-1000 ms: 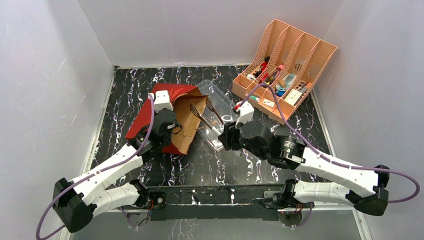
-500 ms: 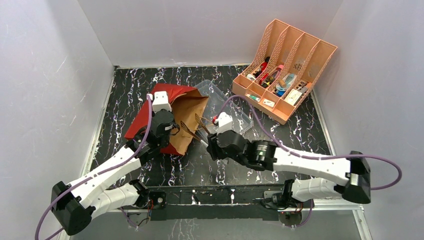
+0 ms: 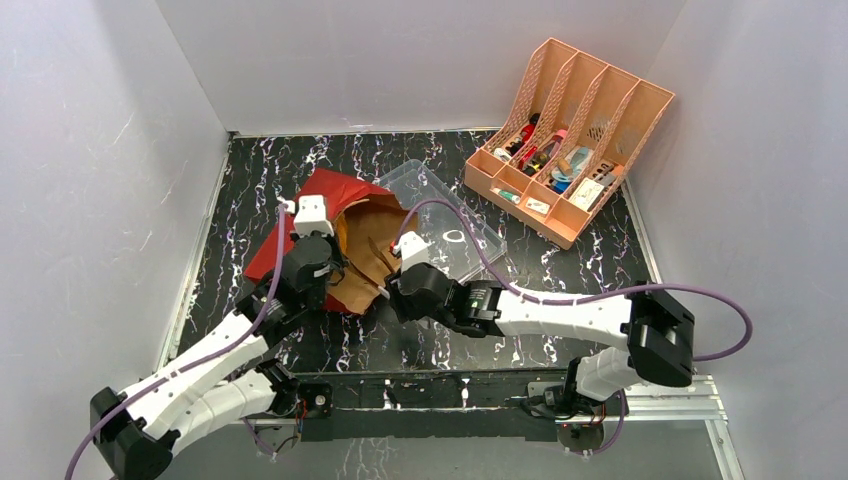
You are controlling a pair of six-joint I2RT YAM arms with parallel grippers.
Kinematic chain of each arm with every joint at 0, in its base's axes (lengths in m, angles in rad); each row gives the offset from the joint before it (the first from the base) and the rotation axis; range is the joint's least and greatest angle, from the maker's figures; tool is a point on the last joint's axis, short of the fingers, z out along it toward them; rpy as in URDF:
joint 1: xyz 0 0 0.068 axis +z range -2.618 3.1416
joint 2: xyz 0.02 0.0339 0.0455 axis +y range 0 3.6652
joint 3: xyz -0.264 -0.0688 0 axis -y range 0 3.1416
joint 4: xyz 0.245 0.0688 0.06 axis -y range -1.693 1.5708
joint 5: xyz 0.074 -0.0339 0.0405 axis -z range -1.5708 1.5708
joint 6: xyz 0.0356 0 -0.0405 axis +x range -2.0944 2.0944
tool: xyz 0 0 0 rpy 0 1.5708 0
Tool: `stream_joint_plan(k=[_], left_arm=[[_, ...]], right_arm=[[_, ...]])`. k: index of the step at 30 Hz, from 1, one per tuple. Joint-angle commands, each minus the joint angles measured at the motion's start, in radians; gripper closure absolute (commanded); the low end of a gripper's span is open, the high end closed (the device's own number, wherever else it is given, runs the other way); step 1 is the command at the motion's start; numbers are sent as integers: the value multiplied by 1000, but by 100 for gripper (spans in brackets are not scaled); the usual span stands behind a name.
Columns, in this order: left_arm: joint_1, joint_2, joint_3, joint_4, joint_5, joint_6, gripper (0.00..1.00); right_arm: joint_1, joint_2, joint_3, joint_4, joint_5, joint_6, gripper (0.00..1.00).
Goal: Take the fake bread out of the paper bag
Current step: Take out the fake bread from the paper bag.
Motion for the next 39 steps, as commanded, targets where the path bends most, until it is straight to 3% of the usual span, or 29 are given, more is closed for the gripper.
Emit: stream_joint_plan(k=[1, 6, 9, 11, 17, 19, 21, 24, 31, 33, 35, 37, 39], left_arm=[[-6, -75, -6, -9, 31, 45, 100], [-7, -119, -5, -46, 33, 59, 100], [-6, -146, -11, -61, 32, 60, 100], [-6, -153, -14, -67, 31, 60, 100], [-6, -162, -24, -69, 40, 64, 100], [-7, -160, -25, -64, 47, 64, 100], [-6, -155, -22, -62, 50, 61, 100], [-6, -146, -19, -61, 59, 56, 100], [-6, -131, -12, -53, 79, 51, 100], [-7, -128, -9, -52, 82, 49, 100], [-7, -129, -11, -51, 81, 50, 100], [-6, -131, -13, -52, 79, 50, 100], [-6, -134, -18, -56, 73, 48, 100]], right_arm=[[4, 21, 40, 151, -27, -11, 62], [4, 45, 29, 174, -35, -10, 69], [4, 55, 22, 188, -29, -4, 89], [4, 57, 17, 193, -27, 0, 96], [4, 44, 4, 205, -13, 4, 100], [3, 46, 4, 224, -21, -1, 70], [4, 63, 19, 226, -22, -4, 55], [4, 110, 61, 198, -28, -14, 46], [4, 165, 98, 188, -25, -18, 40], [4, 167, 101, 186, -20, -20, 44], [4, 158, 99, 186, -14, -20, 57], [4, 144, 96, 184, -7, -20, 77], [3, 127, 90, 184, 0, -18, 85]])
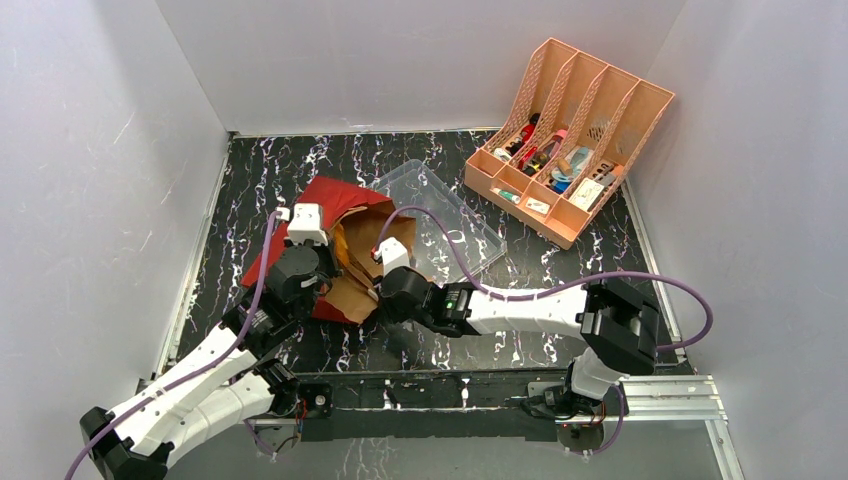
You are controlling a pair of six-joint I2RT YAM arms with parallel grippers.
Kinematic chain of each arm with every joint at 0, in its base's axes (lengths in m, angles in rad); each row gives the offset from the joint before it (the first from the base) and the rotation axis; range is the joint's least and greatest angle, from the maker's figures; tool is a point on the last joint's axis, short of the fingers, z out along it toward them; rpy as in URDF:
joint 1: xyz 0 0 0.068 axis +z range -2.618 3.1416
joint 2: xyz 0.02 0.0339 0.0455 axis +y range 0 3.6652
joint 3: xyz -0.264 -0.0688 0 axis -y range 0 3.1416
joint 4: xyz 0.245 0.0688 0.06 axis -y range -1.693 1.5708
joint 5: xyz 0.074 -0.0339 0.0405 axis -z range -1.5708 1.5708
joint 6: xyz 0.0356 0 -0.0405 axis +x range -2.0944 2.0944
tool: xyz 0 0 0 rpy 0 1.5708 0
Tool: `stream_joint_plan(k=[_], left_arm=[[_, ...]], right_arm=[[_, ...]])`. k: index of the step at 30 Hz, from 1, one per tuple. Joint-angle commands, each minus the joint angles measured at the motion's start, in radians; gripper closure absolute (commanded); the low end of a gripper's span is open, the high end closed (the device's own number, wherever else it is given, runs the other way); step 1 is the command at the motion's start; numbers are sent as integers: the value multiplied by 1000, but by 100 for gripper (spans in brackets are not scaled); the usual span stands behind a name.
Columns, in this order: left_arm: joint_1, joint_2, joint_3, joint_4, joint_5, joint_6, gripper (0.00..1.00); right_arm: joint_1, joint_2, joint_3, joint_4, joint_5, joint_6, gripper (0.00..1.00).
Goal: Take the fake bread out of the paper bag
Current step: Take out the fake bread from the paper bag.
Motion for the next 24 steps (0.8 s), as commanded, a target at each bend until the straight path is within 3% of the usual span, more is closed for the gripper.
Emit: stream_joint_plan(k=[1, 11, 16, 24], left_arm=[[-6, -13, 3, 18, -2, -3, 100], [-6, -56, -18, -12, -9, -10, 100], [-6, -49, -8, -27, -37, -9, 100], [-6, 63, 1, -16, -236, -31, 100]], right_arm=[[3, -63, 47, 61, 43, -3, 88], [4, -99, 22, 39, 50, 41, 89], [4, -173, -21, 11, 78, 75, 98], [4, -328, -55, -68, 113, 95, 100]])
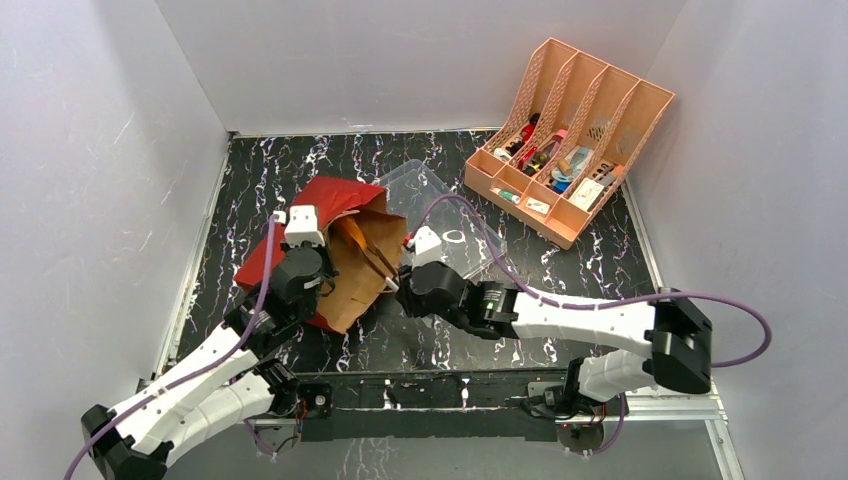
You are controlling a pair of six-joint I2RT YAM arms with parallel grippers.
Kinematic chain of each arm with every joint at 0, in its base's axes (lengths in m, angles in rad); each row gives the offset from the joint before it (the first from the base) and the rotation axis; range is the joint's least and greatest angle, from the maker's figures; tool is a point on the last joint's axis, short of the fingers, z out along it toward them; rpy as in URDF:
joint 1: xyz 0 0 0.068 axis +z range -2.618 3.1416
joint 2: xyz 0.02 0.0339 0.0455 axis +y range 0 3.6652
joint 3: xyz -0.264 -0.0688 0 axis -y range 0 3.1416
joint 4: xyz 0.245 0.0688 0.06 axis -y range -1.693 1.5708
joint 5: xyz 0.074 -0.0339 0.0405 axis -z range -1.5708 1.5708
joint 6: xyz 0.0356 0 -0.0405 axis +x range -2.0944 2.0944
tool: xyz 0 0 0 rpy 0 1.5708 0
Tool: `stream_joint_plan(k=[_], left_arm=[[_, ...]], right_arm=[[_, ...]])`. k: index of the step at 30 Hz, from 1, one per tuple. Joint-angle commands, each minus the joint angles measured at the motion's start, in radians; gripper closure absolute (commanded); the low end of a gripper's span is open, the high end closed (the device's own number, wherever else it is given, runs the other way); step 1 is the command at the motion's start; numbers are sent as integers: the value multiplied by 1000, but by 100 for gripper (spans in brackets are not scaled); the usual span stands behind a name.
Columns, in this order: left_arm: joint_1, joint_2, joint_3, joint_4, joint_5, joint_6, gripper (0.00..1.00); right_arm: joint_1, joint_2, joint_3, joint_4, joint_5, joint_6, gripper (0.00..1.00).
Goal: Take the fake bread out of the paper bag
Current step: Take out the fake bread from the paper bag.
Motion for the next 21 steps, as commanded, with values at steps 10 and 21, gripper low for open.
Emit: stream_joint_plan(k=[10, 21], left_arm=[[-2, 271, 104, 6, -339, -94, 100], [3, 474, 232, -71, -425, -138, 100]], right_arm=[[2, -167, 5, -57, 115, 31, 100], [2, -272, 33, -132, 195, 25, 100]])
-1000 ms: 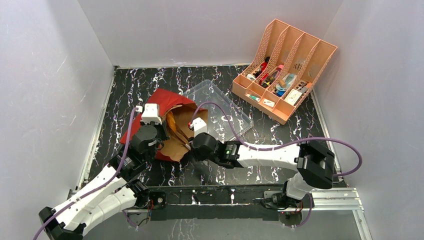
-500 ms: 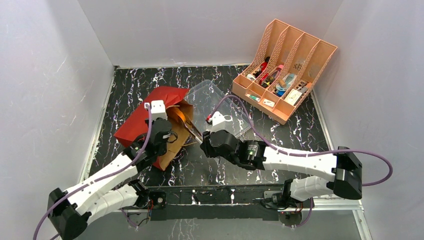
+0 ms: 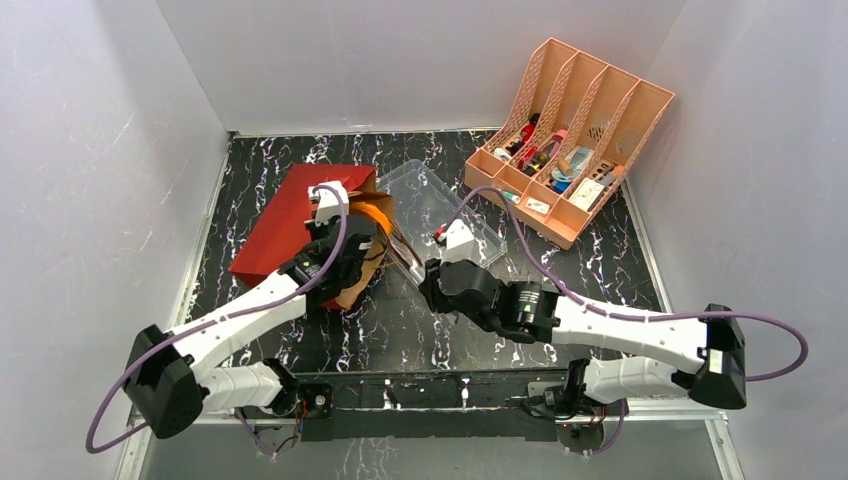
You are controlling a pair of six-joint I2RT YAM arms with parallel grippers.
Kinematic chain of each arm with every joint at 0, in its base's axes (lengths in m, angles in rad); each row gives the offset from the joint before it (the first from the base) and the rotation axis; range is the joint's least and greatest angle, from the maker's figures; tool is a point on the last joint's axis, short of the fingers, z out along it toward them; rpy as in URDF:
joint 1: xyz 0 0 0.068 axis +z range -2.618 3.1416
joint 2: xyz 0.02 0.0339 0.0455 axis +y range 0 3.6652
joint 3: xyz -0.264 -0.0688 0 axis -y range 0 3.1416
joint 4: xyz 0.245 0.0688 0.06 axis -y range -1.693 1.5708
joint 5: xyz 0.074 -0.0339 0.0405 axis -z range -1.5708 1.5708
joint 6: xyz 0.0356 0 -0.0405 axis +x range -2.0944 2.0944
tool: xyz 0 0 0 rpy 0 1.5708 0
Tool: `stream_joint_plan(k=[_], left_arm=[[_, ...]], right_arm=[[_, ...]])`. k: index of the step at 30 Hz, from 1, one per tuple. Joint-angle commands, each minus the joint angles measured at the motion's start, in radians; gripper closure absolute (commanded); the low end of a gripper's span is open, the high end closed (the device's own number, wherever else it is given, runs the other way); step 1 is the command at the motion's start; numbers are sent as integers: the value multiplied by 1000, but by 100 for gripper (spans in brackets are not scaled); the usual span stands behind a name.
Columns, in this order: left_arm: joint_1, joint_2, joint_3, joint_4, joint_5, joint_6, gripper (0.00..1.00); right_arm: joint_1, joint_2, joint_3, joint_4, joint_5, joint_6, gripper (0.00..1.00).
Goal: Take the fake bread out of the paper bag
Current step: Take out the fake bread from the paper bag.
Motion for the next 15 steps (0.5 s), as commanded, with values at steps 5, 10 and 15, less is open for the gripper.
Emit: stream_joint_plan(k=[5, 10, 15], left_arm=[[23, 89, 66, -2, -70, 33, 100], [67, 109, 95, -5, -56, 61, 100], [121, 88, 98, -29, -30, 64, 100]], right_arm=[[2, -97, 64, -7, 140, -6, 100], [1, -109, 68, -27, 176, -4, 100], [-7, -125, 70, -37, 205, -6, 100]])
